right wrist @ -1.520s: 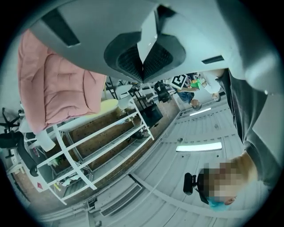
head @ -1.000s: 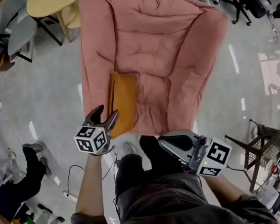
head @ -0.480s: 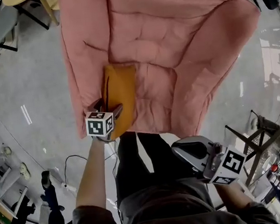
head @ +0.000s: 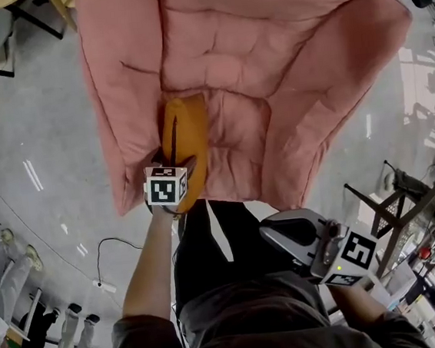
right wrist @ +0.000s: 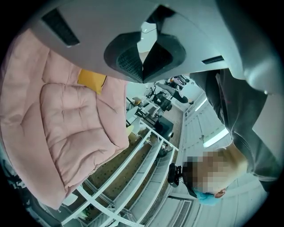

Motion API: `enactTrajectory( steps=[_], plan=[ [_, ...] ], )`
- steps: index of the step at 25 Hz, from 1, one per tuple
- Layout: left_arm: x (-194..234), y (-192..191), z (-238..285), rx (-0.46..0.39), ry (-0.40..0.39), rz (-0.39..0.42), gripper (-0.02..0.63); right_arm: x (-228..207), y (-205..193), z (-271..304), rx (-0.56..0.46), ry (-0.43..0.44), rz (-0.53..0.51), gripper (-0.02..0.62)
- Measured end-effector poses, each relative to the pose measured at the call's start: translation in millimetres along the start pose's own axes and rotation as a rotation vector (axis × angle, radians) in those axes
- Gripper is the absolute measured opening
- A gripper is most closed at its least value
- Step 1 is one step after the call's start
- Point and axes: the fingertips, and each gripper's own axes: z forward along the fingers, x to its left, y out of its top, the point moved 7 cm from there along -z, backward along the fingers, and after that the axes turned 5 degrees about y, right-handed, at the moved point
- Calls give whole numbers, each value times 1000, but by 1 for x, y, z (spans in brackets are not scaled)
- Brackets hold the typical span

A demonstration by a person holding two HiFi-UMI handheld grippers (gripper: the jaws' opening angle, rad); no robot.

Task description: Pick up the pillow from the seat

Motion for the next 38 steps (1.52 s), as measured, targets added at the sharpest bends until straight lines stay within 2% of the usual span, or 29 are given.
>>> enactTrajectory(
  steps=[4,6,9,13,17,20,24,32,38],
  plan=[
    [-17,0,-4,-2,42,98,417,-3,2,-10,-6,-17,14,12],
    [-31,-3,-1,2,49,116,417,-6,1,-13,-14,-19,27,12],
    [-34,-6,8,31,40,76,409,-7,1,-13,-28,-20,41,12],
    [-21,3,12,43,-21,68,285,-7,2,-11,-42,-23,47,12],
    [-19,11,-14,20,-70,53,250,0,13,-12,-71,-17,19,12],
    [-30,26,-58,-55,-138,45,249,12,28,-19,-106,-6,-27,12],
    [-49,64,-129,-193,-211,57,249,29,53,-31,-158,9,-100,12],
    [-78,157,-272,-482,-237,200,249,80,104,-42,-242,35,-290,12],
    [-113,185,-360,-644,-238,278,249,127,133,-61,-274,14,-489,12]
  ],
)
